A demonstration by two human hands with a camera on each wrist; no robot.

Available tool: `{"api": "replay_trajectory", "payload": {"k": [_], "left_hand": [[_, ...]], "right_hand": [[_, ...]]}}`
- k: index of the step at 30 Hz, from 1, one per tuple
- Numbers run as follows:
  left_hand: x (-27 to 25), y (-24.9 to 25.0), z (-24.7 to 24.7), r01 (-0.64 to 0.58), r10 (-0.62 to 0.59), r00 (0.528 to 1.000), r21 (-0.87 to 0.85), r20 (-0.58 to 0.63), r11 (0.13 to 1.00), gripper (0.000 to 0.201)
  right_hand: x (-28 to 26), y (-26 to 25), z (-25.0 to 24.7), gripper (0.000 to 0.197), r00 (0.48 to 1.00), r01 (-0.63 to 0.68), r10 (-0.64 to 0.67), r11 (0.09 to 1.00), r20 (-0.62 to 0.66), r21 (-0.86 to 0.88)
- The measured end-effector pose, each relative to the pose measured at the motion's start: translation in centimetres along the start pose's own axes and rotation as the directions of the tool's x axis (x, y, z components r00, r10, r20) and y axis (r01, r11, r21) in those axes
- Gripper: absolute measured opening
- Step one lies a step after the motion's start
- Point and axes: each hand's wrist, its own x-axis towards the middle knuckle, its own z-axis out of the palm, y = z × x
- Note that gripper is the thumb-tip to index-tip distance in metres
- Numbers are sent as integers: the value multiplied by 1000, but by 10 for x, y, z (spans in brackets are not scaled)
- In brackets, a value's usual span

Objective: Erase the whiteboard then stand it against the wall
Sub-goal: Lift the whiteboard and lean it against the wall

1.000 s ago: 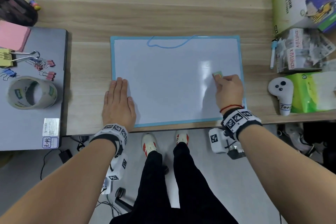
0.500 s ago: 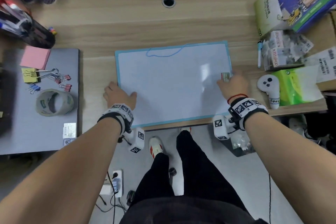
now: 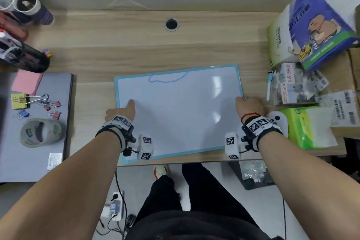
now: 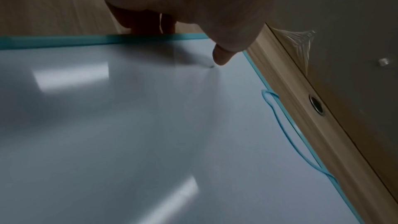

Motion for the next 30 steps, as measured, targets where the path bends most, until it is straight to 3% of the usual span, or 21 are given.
{"api": "replay_trajectory", "payload": {"k": [5, 9, 12, 15, 18, 23, 26, 30], "left_hand": [[-22, 37, -12, -7, -8, 998, -234, -67, 972, 89], [-30, 70, -40, -111, 68, 985, -280, -160, 954, 89], [-37, 101, -56, -224, 155, 966, -363, -209, 905, 86], [-38, 138, -69, -411, 279, 900, -439, -335, 799, 70], [-38, 177, -82, -576, 424, 803, -367, -418, 730, 63], [-34, 227, -94, -654, 531, 754, -367, -387, 662, 62], [-29, 253, -92, -687, 559, 727, -446, -399, 574, 60], [-20, 283, -85, -725, 607, 687, -438, -400, 532, 69]], "right_hand": [[13, -26, -14, 31, 998, -38, 33, 994, 55, 99], [30, -41, -29, 39, 995, -73, 60, 980, 74, 186], [47, -57, -45, 32, 998, -49, 37, 945, 45, 323], [43, -96, -83, 42, 998, 47, -29, 930, -55, 364], [53, -132, -120, 39, 971, 182, -110, 914, -211, 363], [86, -177, -152, 29, 920, 271, -109, 871, -376, 410], [104, -194, -156, 24, 901, 307, -106, 841, -420, 446], [131, -214, -159, 20, 888, 330, -95, 814, -451, 479]]}}
